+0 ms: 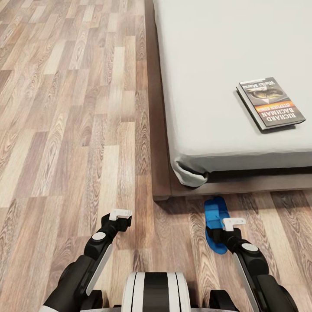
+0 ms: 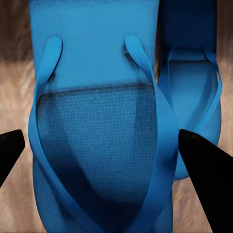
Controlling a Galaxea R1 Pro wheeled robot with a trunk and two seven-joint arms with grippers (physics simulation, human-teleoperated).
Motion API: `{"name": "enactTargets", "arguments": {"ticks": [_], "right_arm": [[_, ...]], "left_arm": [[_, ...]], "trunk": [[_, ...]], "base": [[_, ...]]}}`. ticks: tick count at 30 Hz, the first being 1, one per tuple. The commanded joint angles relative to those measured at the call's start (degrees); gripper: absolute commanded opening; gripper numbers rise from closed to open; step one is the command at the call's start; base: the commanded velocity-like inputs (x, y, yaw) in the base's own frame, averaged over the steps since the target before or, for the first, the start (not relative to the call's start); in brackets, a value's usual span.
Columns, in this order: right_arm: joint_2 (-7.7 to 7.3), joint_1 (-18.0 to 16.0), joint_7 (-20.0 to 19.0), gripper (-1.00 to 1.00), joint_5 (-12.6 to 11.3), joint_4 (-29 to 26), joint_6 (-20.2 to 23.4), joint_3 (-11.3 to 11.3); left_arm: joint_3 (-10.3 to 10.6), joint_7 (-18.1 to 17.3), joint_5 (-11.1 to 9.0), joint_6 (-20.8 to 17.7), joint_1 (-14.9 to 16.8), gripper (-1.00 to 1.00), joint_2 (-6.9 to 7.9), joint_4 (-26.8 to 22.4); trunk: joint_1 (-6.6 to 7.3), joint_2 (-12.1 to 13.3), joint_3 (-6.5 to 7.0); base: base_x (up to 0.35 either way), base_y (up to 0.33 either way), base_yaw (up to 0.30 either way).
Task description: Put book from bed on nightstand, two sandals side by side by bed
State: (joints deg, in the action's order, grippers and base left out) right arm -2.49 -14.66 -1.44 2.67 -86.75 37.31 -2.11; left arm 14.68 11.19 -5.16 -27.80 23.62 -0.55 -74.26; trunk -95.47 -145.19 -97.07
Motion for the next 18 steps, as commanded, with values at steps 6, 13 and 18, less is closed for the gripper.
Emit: {"name": "enactTargets", "arguments": {"ticks": [6, 13, 18], "right_arm": [[0.09, 0.0, 0.0, -1.0, 0.6, 2.1, -0.1, 0.2], [0.23, -0.4, 0.1, -1.0, 0.7, 4.3, -2.1, 0.4], [0.28, -1.9, 0.2, -1.0, 0.7, 6.0, -2.3, 0.5]], "left_arm": [[0.1, 0.5, -0.6, -0.2, 0.0, 1.0, 0.02, -0.1], [0.2, 0.5, -0.6, -0.2, 0.0, 1.0, 0.02, -0.1], [0.2, 0.5, -0.6, -0.2, 0.0, 1.0, 0.02, -0.1]], "trunk": [[0.01, 0.0, -0.03], [0.01, 0.0, -0.03], [0.01, 0.0, -0.03]], "base": [[0.0, 0.0, 0.0], [0.0, 0.0, 0.0], [0.0, 0.0, 0.0]]}}
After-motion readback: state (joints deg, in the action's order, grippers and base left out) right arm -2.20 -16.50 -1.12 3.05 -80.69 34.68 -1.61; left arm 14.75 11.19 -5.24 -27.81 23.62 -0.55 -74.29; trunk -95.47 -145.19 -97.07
